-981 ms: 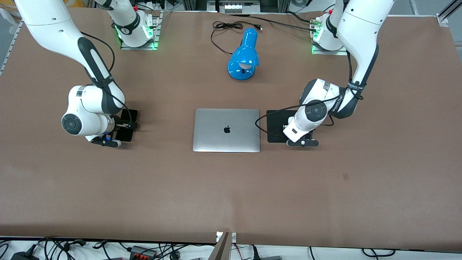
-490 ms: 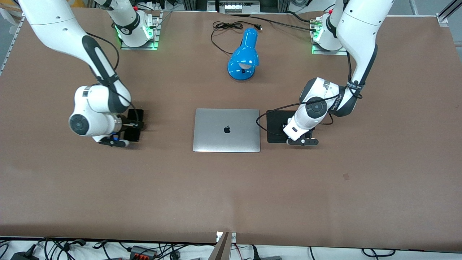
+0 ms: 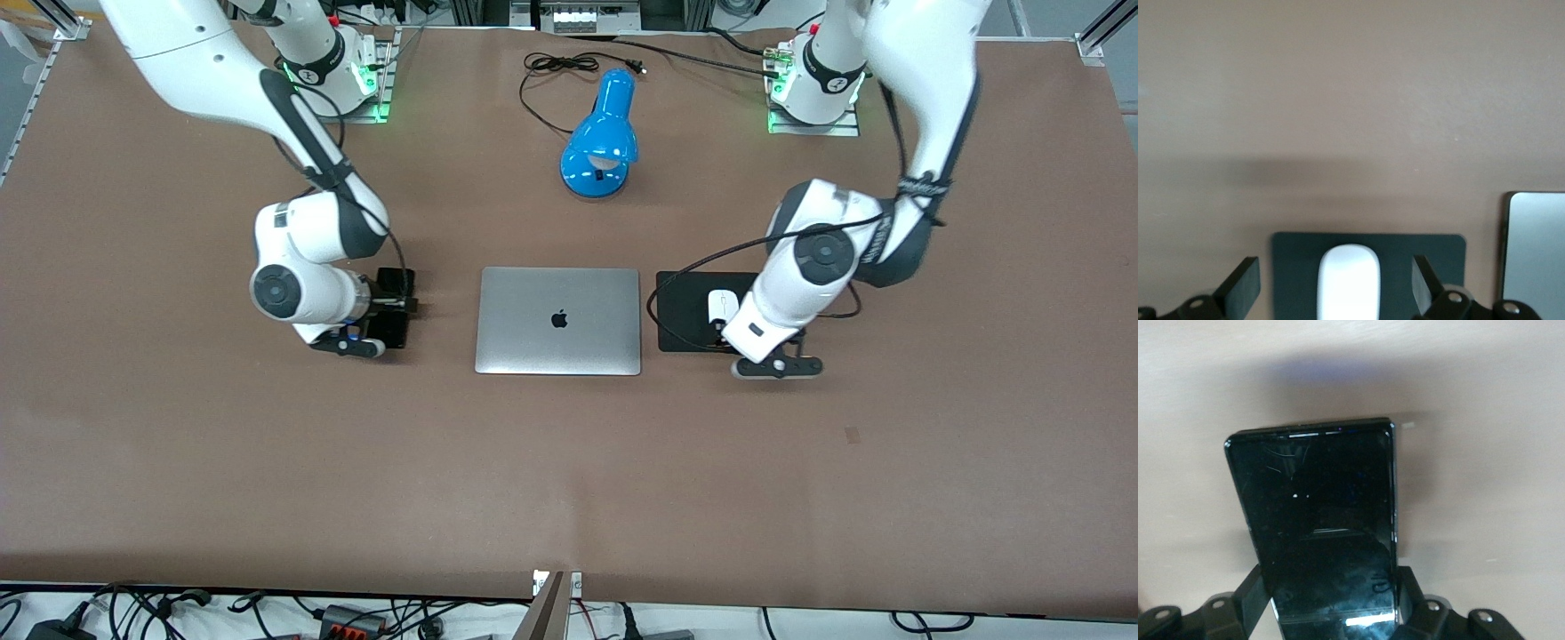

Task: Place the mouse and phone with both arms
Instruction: 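Carry the white mouse onto the mouse pad while the right gripper slides the phone, then release the mouse and raise the left gripper while the right gripper releases the phone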

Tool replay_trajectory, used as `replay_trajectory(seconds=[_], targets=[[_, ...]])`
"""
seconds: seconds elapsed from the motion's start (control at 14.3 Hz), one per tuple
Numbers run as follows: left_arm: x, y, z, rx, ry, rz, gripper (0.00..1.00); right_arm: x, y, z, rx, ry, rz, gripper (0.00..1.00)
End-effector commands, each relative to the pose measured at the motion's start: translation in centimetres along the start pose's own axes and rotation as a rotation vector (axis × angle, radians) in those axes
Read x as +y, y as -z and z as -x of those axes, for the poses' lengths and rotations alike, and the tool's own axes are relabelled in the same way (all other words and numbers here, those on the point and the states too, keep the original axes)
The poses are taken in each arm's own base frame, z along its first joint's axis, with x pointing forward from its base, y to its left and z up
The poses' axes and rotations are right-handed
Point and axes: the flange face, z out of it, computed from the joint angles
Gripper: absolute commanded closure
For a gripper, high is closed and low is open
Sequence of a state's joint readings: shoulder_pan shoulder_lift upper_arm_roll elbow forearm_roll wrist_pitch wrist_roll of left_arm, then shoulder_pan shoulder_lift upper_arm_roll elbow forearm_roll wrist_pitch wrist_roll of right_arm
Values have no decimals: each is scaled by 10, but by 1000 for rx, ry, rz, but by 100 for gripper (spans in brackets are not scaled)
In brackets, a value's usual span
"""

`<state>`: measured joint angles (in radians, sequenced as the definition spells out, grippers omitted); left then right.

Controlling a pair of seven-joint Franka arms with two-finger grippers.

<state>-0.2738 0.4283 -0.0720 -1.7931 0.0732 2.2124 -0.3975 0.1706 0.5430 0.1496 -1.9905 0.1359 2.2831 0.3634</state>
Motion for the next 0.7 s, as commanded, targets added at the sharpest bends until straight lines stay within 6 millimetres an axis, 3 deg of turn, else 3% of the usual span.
replay_trajectory(seconds=[0.0, 0.14, 0.28, 0.42, 0.49, 0.63], targets=[[-37, 71, -17, -32, -103, -125, 0, -13, -5, -4, 21, -25, -22, 35], [-54, 121, -8, -139, -195, -203, 0, -19, -11, -4, 39, -14, -26, 35], [-84, 164, 1, -276, -225, -205, 0, -31, -10, -2, 49, 7, -27, 35], [-102, 212, 13, -277, -233, -195, 0, -31, -9, -2, 51, 23, -26, 35], [-103, 223, 16, -266, -246, -187, 0, -32, -9, -2, 51, 26, -26, 35], [-98, 216, 19, -292, -252, -101, 0, -34, -10, -1, 54, 37, -20, 32]])
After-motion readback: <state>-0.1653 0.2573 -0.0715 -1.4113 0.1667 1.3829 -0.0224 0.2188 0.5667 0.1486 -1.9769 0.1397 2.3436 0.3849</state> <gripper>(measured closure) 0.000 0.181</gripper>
